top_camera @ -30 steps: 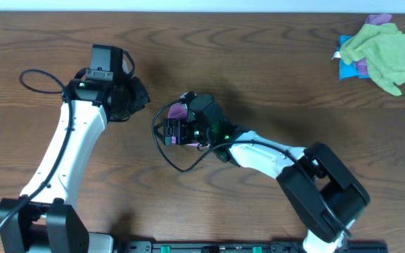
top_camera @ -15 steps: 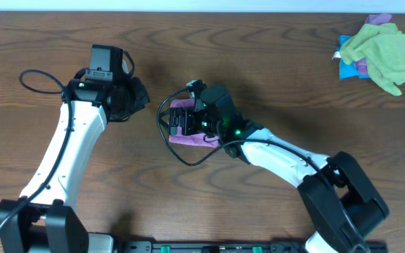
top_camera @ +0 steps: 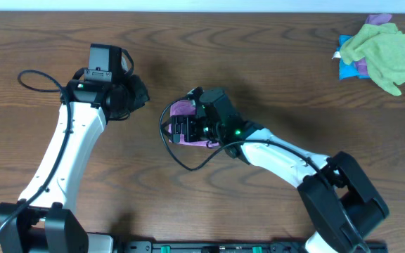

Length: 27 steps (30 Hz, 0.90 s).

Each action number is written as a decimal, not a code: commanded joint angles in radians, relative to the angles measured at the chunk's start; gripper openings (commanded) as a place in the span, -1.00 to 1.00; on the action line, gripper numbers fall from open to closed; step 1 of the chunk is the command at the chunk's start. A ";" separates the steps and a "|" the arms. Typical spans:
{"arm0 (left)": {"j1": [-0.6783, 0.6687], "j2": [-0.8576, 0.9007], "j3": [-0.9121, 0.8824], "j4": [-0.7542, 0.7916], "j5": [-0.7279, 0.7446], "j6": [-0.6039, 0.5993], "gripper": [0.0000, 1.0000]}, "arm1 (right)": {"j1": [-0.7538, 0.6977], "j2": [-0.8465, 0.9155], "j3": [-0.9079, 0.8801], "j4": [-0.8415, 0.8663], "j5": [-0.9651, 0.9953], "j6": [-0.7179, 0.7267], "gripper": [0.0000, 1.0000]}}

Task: Fold the cloth
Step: 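Press the folded end down and release it with the right gripper, then retract both grippers toward the near edge of the table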

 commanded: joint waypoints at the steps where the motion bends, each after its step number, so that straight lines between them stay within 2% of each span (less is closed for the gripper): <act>1: 0.006 -0.019 0.025 0.001 0.004 0.014 -0.88 | 0.022 -0.027 0.019 -0.011 -0.074 -0.012 0.98; 5: 0.006 -0.019 0.026 0.000 0.004 0.014 -0.88 | 0.021 -0.110 0.019 -0.085 -0.084 -0.088 0.99; 12: 0.006 -0.020 0.026 -0.007 0.036 0.014 -0.89 | -0.060 -0.439 0.019 -0.500 0.143 -0.426 0.98; 15: 0.006 -0.033 0.026 -0.018 0.048 0.014 -0.89 | -0.120 -0.583 0.019 -0.637 0.258 -0.477 0.98; 22: 0.006 -0.145 0.026 -0.020 -0.009 0.016 -0.69 | -0.284 -0.849 0.017 -0.876 0.335 -0.522 0.98; 27: 0.006 -0.234 0.026 -0.020 -0.031 0.022 -0.52 | -0.336 -1.021 -0.043 -0.936 0.388 -0.523 0.98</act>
